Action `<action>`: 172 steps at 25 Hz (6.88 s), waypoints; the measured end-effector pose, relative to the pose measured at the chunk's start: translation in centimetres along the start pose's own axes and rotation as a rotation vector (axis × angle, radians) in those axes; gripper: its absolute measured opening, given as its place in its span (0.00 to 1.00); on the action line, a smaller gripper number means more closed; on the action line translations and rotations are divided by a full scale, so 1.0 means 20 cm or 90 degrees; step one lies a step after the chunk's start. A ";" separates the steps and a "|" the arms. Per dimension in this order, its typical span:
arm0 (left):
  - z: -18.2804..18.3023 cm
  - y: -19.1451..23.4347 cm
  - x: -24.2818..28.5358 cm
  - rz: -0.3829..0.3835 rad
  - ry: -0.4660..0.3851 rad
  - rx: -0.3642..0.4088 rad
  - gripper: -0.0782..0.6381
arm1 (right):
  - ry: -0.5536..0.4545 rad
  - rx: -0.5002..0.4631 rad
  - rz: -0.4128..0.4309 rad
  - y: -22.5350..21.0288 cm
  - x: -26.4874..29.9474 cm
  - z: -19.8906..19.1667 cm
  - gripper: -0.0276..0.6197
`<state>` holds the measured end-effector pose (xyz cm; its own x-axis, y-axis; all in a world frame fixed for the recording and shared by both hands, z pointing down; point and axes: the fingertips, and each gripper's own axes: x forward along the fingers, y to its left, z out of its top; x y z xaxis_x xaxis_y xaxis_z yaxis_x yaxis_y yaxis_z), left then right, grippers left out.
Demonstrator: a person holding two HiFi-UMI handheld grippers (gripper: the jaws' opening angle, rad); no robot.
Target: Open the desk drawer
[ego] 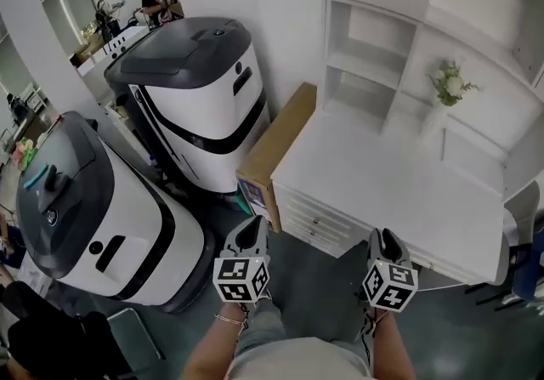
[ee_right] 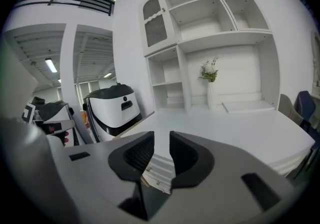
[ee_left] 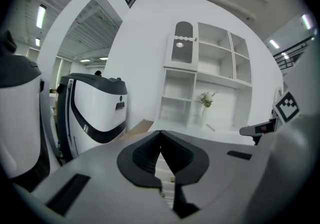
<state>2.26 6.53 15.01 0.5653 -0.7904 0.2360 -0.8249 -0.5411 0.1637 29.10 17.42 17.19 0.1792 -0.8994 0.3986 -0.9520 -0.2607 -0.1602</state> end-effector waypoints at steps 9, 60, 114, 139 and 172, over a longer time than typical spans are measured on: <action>0.18 0.20 0.48 -0.153 0.035 0.025 0.13 | -0.009 0.058 -0.129 0.17 0.21 0.10 0.21; -1.56 0.94 0.47 -0.056 0.226 -0.046 0.13 | 0.248 0.024 -0.085 0.59 1.00 -1.55 0.21; -2.77 1.31 1.30 -0.108 0.215 0.005 0.13 | 0.307 0.001 -0.191 0.02 2.09 -3.07 0.21; -2.73 1.35 1.14 -0.063 0.241 -0.032 0.13 | 0.321 0.001 -0.228 -0.01 2.13 -3.07 0.17; -2.72 1.37 0.74 -0.050 0.318 -0.073 0.13 | 0.383 0.012 -0.247 0.13 1.92 -3.18 0.17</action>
<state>-11.93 -4.36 75.02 0.5809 -0.4999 0.6424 -0.7899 -0.5365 0.2970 17.78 4.55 89.54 0.3312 -0.3931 0.8578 -0.8422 -0.5331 0.0809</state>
